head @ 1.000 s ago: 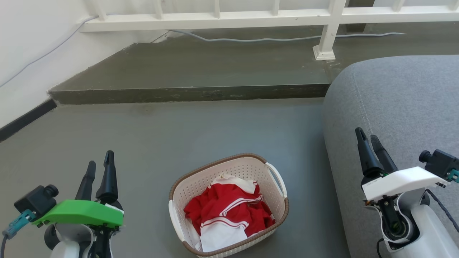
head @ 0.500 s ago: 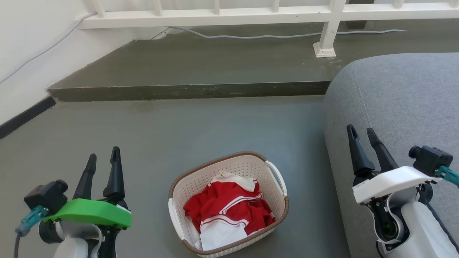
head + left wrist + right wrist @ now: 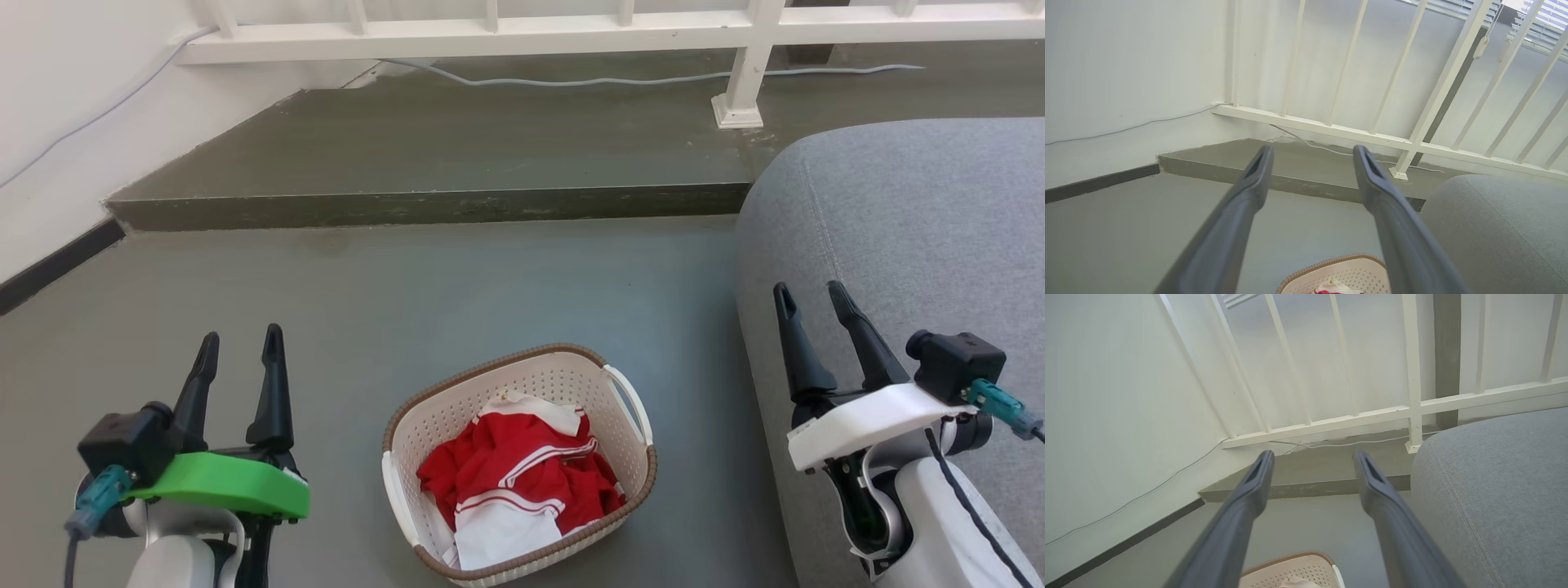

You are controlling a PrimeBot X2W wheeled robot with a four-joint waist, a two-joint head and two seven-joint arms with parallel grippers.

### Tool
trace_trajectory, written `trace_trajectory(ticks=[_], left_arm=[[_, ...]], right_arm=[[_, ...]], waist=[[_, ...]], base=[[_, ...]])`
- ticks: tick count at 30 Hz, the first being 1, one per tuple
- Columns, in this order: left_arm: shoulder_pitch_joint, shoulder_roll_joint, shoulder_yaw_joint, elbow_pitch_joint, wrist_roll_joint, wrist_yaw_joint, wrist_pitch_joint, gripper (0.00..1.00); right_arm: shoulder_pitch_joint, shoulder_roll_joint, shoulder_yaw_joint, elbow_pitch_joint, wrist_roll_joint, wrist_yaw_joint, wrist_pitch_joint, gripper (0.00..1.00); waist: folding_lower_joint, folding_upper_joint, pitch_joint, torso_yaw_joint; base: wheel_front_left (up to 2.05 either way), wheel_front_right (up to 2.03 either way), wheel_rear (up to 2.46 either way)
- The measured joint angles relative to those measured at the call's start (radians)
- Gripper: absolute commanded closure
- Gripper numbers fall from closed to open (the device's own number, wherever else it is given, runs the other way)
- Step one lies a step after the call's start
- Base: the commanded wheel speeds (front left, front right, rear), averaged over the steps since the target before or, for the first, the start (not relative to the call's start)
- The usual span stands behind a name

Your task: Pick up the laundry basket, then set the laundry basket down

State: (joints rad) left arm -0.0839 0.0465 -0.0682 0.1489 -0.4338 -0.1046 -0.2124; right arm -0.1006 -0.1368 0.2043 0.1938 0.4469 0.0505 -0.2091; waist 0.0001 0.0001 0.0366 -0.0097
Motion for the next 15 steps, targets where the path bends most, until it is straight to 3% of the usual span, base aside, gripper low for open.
trace_trajectory(ticks=[11, 15], left_arm=[[-0.003, 0.000, -0.008, -0.016, 0.148, -0.002, -0.036, 0.00], [-0.003, -0.001, -0.010, -0.018, 0.156, -0.002, -0.037, 0.00]], right_arm=[[-0.015, 0.000, 0.019, -0.010, -0.152, 0.000, -0.041, 0.00], [-0.015, 0.000, 0.020, -0.009, -0.160, 0.000, -0.041, 0.00]], waist=[[0.0000, 0.0000, 0.001, 0.001], [0.0000, 0.0000, 0.000, 0.000]], base=[[0.00, 0.00, 0.00], [0.00, 0.00, 0.00]])
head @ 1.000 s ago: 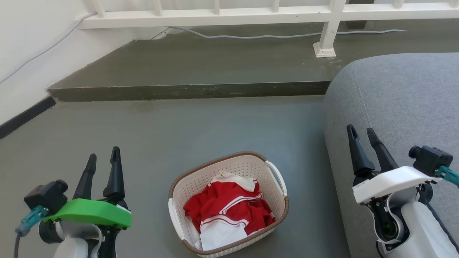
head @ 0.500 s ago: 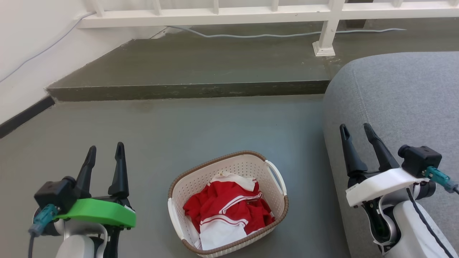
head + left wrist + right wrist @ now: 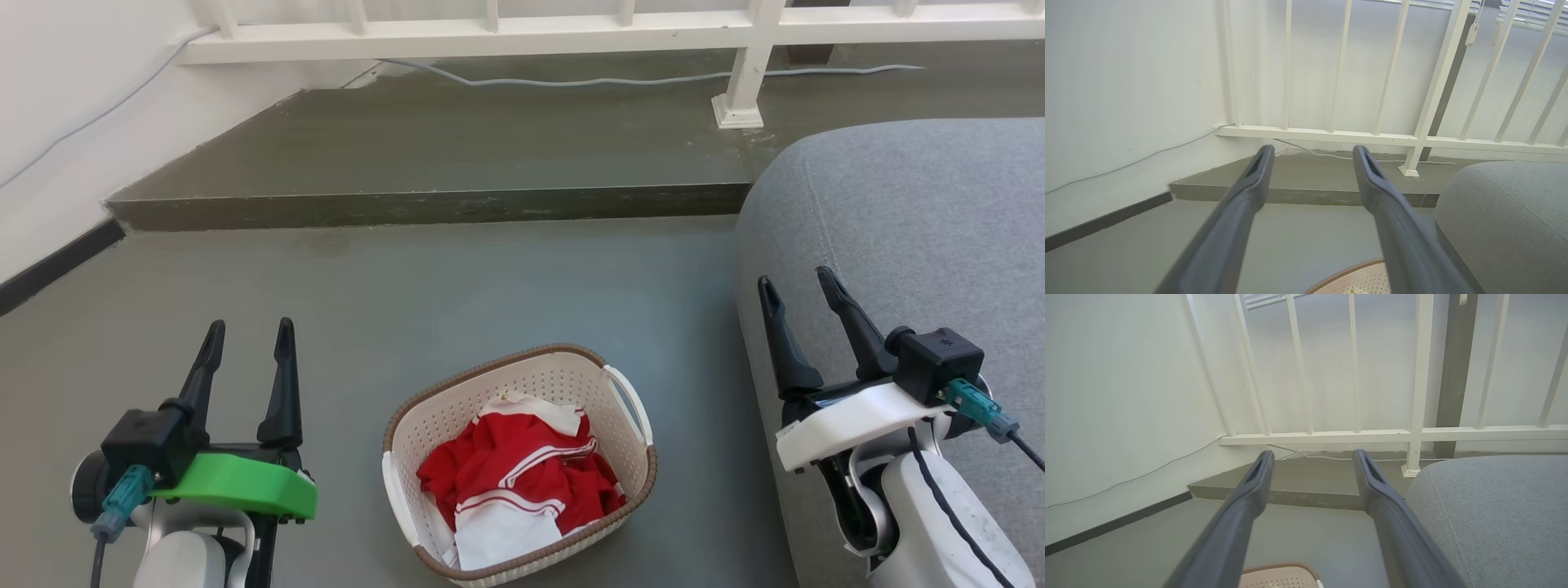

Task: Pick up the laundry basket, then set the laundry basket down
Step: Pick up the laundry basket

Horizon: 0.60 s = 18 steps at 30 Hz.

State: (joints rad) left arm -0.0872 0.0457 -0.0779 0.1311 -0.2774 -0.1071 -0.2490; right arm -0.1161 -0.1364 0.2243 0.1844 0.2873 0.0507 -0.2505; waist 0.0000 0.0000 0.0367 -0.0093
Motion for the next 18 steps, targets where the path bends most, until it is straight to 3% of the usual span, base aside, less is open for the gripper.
trace_trajectory(ticks=[18], left_arm=[[0.000, -0.001, 0.004, 0.015, -0.002, -0.008, -0.003, 0.00]], right_arm=[[0.000, 0.010, -0.017, 0.002, -0.018, 0.011, -0.001, 0.00]], waist=[[0.0000, 0.0000, 0.020, -0.019]], base=[[0.00, 0.00, 0.00]])
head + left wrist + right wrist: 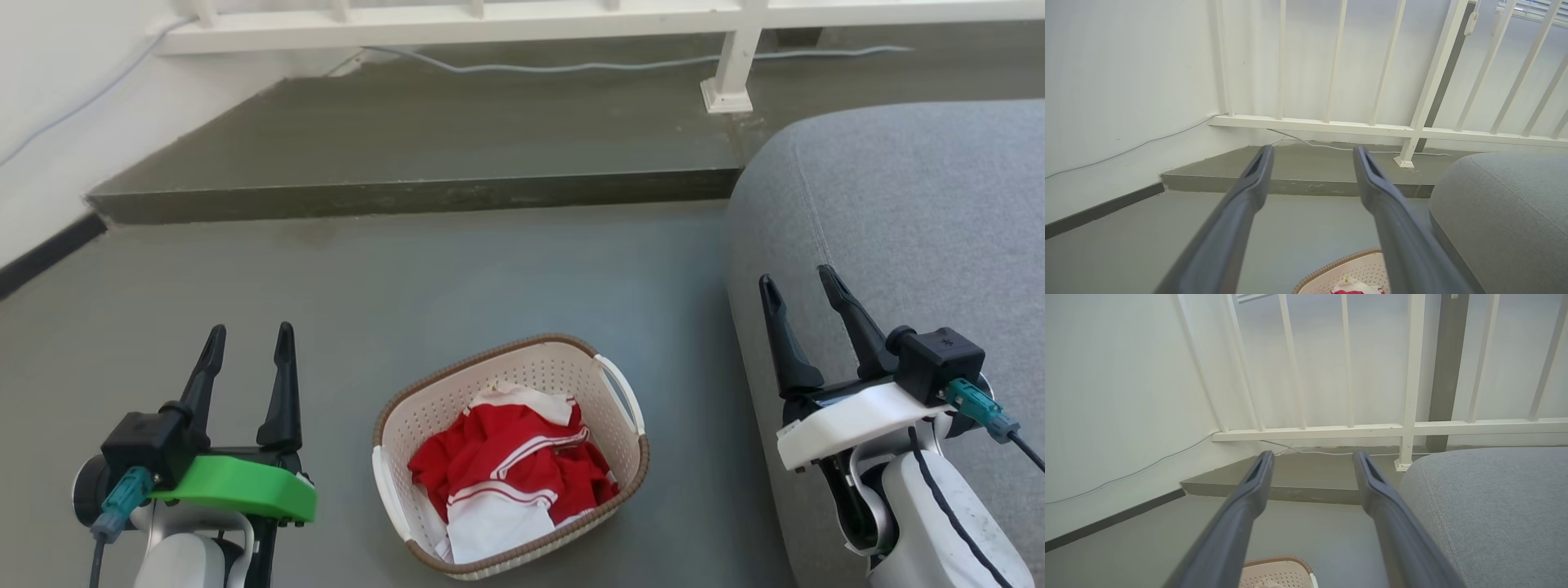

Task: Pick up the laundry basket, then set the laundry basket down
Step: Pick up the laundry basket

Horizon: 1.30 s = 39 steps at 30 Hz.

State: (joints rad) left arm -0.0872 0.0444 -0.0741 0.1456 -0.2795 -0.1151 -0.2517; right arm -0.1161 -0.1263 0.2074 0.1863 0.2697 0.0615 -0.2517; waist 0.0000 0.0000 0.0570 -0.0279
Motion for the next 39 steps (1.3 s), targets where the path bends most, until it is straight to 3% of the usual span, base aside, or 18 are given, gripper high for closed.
trace_trajectory(ticks=[12, 20, 39], left_arm=[[-0.005, -0.001, -0.002, 0.044, -0.057, -0.001, 0.000, 0.00], [-0.089, -0.003, 0.009, 0.089, -0.076, -0.001, 0.000, 0.00], [-0.250, -0.010, 0.058, 0.434, -0.188, 0.000, 0.068, 0.00]], right_arm=[[-0.008, 0.009, -0.011, -0.013, -0.007, 0.003, 0.000, 0.00], [-0.070, 0.020, -0.015, -0.042, -0.017, 0.012, 0.000, 0.00], [-0.163, 0.036, -0.011, -0.068, -0.035, 0.026, 0.000, 0.00]], waist=[[0.0000, 0.0000, 0.093, -0.027], [0.0000, 0.0000, 0.200, -0.049], [0.0000, 0.0000, 0.415, -0.094]], base=[[0.00, 0.00, 0.00], [0.00, 0.00, 0.00], [0.00, 0.00, 0.00]])
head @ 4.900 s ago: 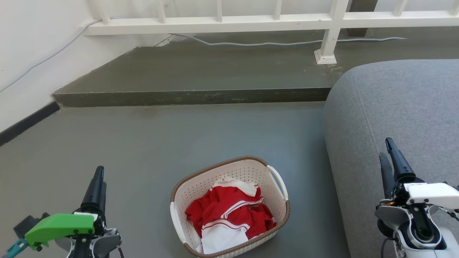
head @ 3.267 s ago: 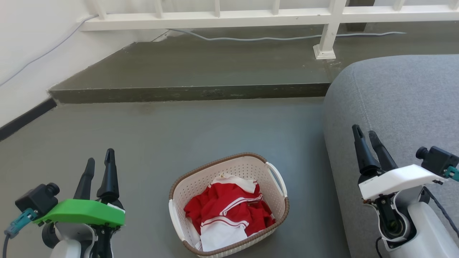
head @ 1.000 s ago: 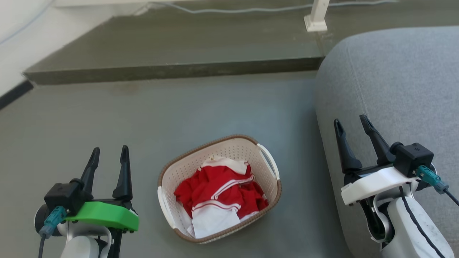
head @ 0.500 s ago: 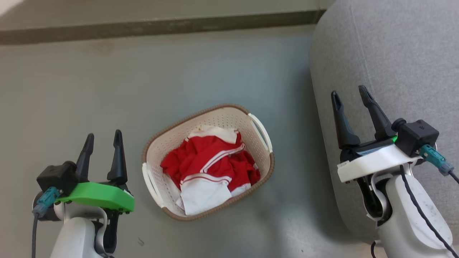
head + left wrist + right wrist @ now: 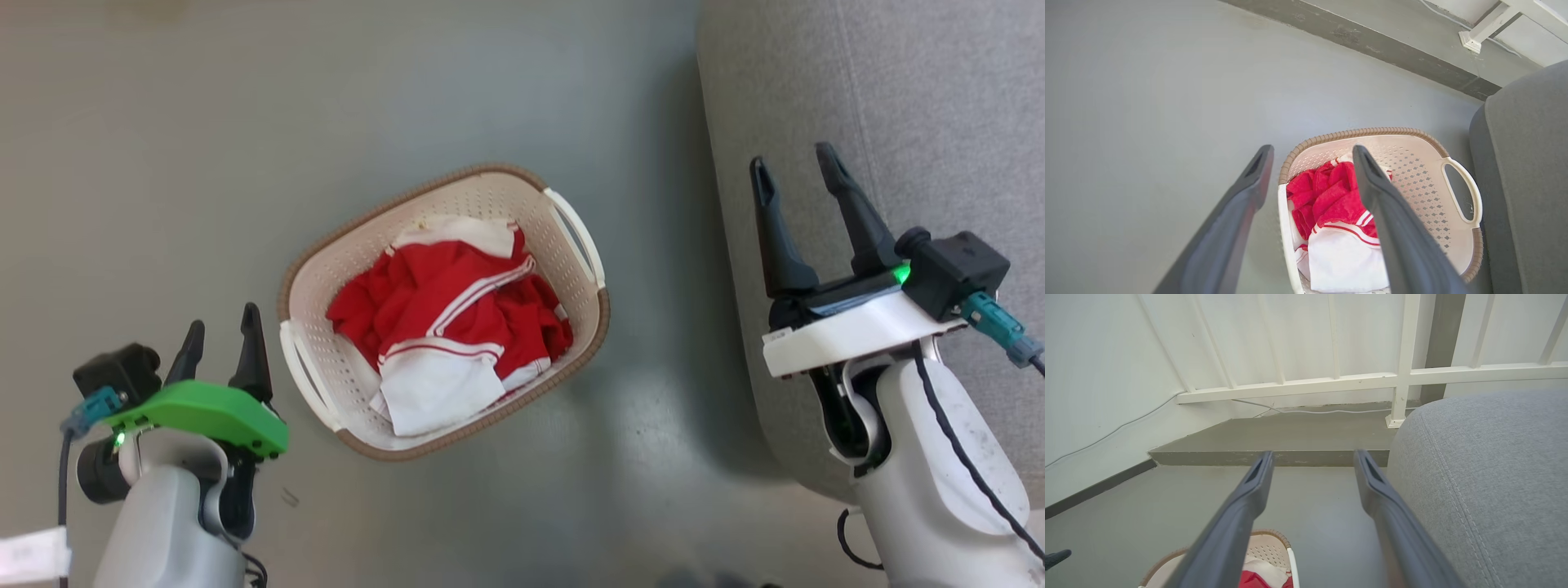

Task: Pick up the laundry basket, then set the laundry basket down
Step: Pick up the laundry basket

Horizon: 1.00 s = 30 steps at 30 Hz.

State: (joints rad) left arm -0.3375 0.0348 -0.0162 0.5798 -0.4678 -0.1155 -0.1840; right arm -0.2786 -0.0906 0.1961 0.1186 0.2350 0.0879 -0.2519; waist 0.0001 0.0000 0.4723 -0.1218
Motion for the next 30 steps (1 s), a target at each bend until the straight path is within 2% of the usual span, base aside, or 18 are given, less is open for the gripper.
trace_trajectory(ticks=[11, 19, 23, 30], left_arm=[[-0.137, 0.001, 0.040, 0.169, -0.059, 0.000, 0.081, 0.00], [-0.214, 0.040, 0.067, 0.279, -0.075, 0.000, 0.129, 0.00], [-0.239, 0.065, 0.065, 0.320, -0.073, 0.000, 0.144, 0.00], [-0.282, 0.066, 0.041, 0.379, -0.065, -0.003, 0.167, 0.00]], right_arm=[[-0.069, 0.016, 0.006, -0.017, -0.007, 0.009, 0.000, 0.00], [-0.110, 0.025, 0.013, -0.020, -0.007, 0.009, 0.000, 0.00], [-0.126, 0.029, 0.020, -0.021, -0.007, 0.014, 0.000, 0.00], [-0.129, 0.030, 0.014, -0.021, -0.006, 0.016, -0.002, 0.00]], waist=[[0.0001, 0.0000, 0.129, -0.032], [0.0001, 0.0000, 0.212, -0.060], [0.0001, 0.0000, 0.244, -0.079], [0.0000, 0.0000, 0.296, -0.107]], base=[[0.00, 0.00, 0.00], [0.00, 0.00, 0.00], [0.00, 0.00, 0.00], [0.00, 0.00, 0.00]])
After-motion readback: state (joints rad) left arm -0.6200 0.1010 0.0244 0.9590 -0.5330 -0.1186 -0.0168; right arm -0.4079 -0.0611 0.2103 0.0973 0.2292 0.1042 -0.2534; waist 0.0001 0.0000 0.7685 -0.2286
